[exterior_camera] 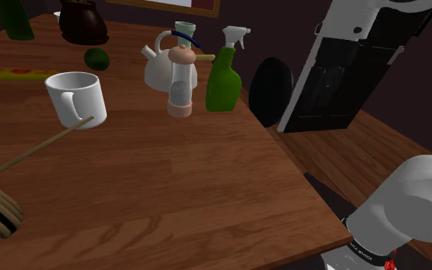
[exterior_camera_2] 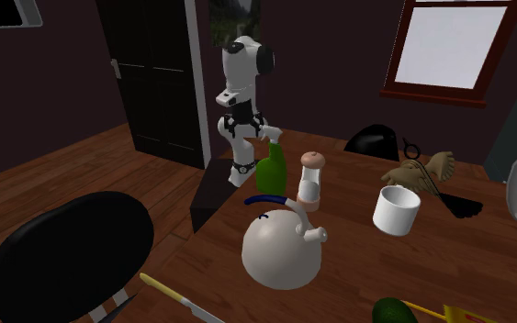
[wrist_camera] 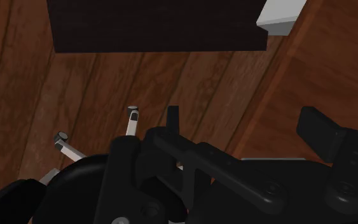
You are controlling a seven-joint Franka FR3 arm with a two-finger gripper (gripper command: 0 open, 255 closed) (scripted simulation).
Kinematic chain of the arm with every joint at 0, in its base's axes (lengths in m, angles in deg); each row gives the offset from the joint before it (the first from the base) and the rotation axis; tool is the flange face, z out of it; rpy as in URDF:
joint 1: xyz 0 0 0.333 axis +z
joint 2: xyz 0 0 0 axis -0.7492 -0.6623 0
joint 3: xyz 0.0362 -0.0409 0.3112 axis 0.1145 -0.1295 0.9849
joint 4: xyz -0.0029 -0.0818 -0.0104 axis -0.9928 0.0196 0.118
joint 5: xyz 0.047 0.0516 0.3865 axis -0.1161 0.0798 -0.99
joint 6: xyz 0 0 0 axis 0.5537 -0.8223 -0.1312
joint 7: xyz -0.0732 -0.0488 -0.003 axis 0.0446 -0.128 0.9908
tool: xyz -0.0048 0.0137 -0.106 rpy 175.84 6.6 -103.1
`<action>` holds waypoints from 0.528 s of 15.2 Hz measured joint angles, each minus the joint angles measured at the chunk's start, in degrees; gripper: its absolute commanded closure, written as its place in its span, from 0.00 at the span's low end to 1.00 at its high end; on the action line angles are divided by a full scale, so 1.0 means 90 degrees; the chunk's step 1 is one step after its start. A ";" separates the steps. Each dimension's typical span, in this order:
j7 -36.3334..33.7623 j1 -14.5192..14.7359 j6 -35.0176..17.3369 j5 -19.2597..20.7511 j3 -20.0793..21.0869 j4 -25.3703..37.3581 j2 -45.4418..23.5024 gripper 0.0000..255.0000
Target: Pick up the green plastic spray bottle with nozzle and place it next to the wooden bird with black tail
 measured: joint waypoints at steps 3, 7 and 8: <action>0.0474 0.0114 -0.0300 0.0061 -0.0169 0.0024 -0.0139 0.00; 0.1966 0.0532 -0.1259 0.0075 -0.0628 0.0112 -0.0598 0.00; 0.2379 0.0643 -0.1490 0.0062 -0.0766 0.0192 -0.0759 0.00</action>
